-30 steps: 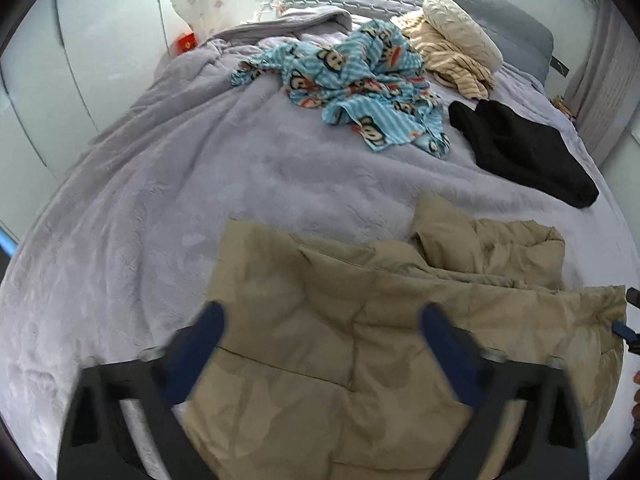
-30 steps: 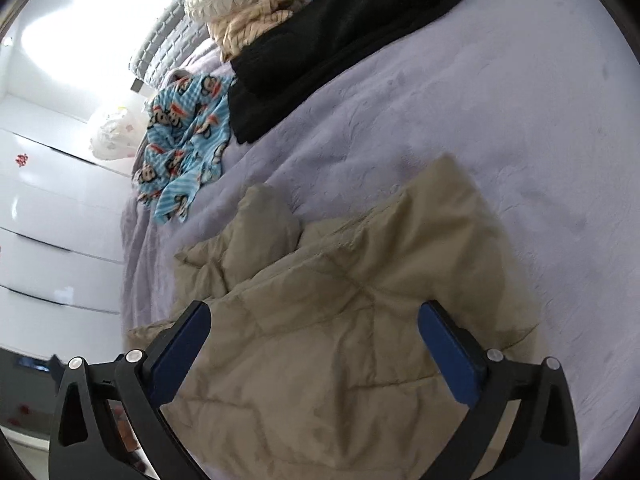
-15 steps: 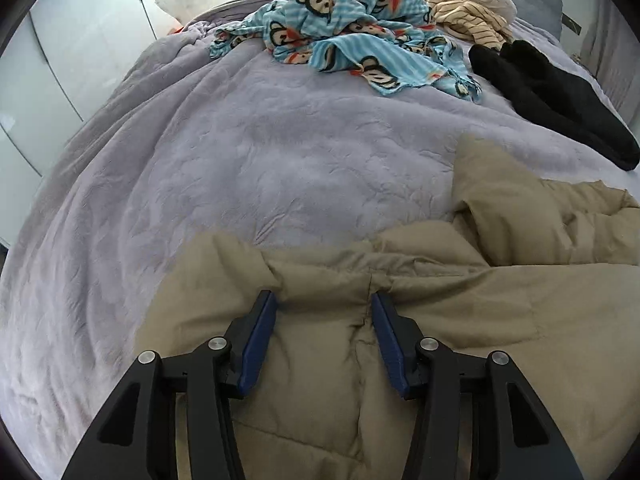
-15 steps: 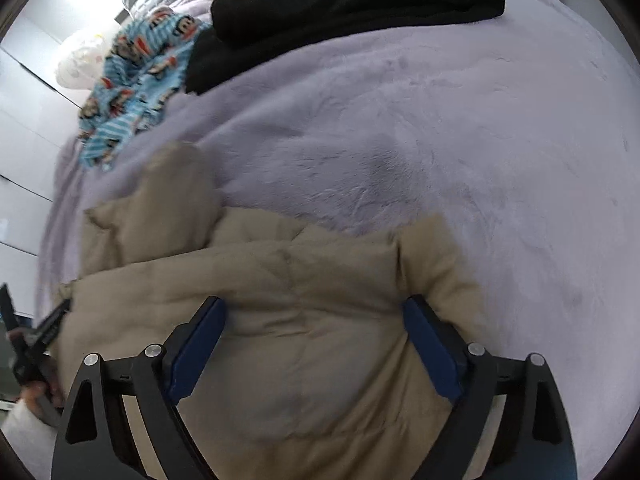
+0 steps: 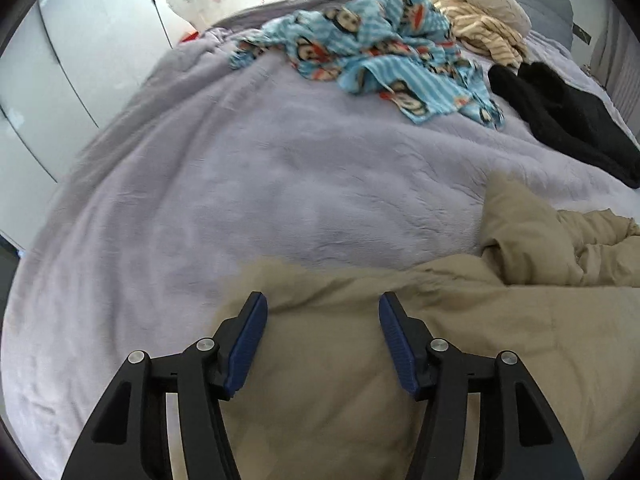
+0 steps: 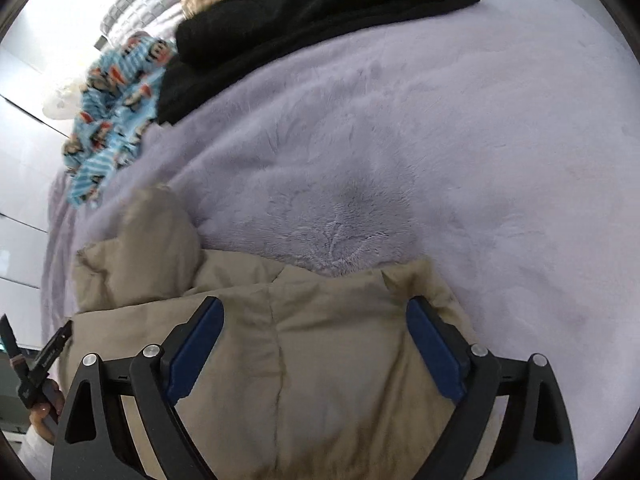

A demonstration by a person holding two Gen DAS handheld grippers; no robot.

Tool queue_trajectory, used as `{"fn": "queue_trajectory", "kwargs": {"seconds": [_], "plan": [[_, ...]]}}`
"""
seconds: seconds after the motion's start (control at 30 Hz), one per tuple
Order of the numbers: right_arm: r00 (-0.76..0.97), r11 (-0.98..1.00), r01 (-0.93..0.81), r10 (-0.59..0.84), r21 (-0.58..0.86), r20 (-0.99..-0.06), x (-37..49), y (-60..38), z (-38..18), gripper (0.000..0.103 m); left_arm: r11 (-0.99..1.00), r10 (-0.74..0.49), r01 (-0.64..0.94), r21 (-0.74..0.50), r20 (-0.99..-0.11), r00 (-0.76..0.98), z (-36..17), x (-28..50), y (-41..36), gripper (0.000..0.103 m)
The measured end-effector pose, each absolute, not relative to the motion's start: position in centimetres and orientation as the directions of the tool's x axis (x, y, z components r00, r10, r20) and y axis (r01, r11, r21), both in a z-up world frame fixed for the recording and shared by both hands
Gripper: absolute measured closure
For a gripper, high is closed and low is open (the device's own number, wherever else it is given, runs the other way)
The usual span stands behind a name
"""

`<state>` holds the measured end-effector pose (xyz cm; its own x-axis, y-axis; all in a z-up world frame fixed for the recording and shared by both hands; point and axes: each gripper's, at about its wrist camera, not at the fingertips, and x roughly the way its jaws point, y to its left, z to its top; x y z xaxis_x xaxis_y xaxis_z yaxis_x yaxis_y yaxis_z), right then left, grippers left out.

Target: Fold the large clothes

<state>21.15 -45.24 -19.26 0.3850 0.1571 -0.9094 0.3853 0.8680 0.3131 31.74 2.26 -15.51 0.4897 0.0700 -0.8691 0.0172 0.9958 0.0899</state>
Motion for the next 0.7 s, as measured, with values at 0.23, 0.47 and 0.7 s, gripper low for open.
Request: {"fn": "queue_trajectory", "kwargs": {"seconds": [0.23, 0.47, 0.7], "plan": [[0.465, 0.807, 0.401, 0.229, 0.434, -0.855, 15.6, -45.2, -15.5, 0.009, 0.997, 0.076, -0.063, 0.053, -0.887, 0.456, -12.9, 26.7, 6.5, 0.043], [0.486, 0.687, 0.459, 0.336, 0.563, -0.806, 9.7, -43.5, -15.2, 0.006, 0.999, 0.031, -0.051, 0.013, -0.926, 0.376, -13.2, 21.3, 6.6, 0.043], [0.497, 0.637, 0.477, 0.373, 0.606, -0.783, 4.7, -41.5, -14.6, 0.005, 0.998, -0.005, -0.053, -0.025, -0.935, 0.355, -12.9, 17.3, 5.6, 0.005]]}}
